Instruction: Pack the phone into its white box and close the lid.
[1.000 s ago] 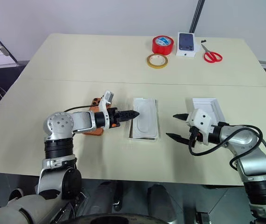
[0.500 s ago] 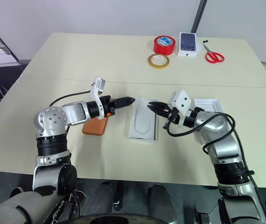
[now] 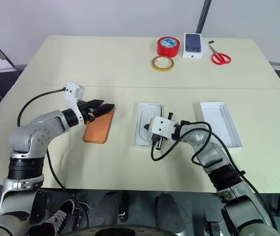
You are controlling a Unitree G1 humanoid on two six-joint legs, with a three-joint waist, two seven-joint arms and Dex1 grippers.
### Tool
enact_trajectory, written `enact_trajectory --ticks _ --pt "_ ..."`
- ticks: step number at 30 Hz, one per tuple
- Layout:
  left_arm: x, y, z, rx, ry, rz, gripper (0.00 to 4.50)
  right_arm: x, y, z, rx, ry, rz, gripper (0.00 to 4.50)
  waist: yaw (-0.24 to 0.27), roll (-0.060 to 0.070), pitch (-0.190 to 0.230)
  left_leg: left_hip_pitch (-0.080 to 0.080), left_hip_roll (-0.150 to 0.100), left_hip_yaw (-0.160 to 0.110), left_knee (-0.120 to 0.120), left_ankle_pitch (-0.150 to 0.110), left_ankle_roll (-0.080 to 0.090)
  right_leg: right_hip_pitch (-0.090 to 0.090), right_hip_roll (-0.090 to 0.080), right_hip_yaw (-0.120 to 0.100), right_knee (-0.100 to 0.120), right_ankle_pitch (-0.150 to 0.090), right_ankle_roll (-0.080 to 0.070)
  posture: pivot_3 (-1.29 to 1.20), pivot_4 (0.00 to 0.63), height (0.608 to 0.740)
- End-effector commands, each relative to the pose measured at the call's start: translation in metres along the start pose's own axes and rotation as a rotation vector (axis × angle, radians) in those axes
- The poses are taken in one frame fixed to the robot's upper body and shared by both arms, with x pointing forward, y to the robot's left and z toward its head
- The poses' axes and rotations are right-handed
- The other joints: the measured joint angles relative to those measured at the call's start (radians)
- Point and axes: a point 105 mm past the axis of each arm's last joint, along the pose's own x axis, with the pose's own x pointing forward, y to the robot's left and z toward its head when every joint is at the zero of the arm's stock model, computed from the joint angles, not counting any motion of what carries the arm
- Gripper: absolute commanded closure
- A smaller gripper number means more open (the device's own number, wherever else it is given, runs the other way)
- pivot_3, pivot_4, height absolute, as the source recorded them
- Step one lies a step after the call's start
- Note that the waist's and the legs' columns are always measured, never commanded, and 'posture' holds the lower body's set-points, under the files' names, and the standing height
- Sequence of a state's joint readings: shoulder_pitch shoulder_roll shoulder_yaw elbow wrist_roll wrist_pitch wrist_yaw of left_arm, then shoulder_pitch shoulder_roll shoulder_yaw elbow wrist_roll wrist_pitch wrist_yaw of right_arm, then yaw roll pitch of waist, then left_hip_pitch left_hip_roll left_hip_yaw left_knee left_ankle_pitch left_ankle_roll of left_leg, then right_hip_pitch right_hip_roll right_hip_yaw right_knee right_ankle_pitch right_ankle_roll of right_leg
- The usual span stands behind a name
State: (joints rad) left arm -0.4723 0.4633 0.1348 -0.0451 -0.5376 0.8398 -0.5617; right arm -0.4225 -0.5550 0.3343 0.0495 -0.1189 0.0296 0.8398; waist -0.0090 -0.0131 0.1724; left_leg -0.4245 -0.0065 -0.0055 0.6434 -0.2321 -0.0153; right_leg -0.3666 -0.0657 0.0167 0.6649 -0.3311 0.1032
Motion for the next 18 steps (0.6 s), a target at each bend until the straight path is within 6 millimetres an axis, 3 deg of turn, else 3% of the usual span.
enact_trajectory --ticks 1,12,18 --pt "-0.01 0.012 0.01 0.055 -0.043 0.031 1.03 -0.01 0.004 -0.019 -0.058 0.113 0.073 4.48 0.0 0.0 0.0 0.0 0.0 0.0 0.0 0.0 0.0 0.0 0.0 0.0 0.0 0.0 0.0 0.0 0.15 0.74" --pt "-0.021 0.035 0.005 -0.008 -0.015 0.106 1.03 -0.01 0.013 0.001 -0.004 0.017 0.14 4.48 -0.003 0.0 0.0 0.0 0.0 -0.001 0.0 -0.001 0.001 0.0 -0.001 -0.001 0.0 0.0 0.0 0.0 0.15 0.74" --pt "-0.035 0.047 0.005 -0.203 0.028 0.094 1.03 0.001 -0.021 0.013 -0.003 -0.042 -0.06 4.48 -0.007 -0.001 0.0 -0.001 0.0 -0.001 0.0 -0.001 0.001 -0.002 0.0 -0.001 0.002 0.0 0.0 0.0 0.15 0.74"
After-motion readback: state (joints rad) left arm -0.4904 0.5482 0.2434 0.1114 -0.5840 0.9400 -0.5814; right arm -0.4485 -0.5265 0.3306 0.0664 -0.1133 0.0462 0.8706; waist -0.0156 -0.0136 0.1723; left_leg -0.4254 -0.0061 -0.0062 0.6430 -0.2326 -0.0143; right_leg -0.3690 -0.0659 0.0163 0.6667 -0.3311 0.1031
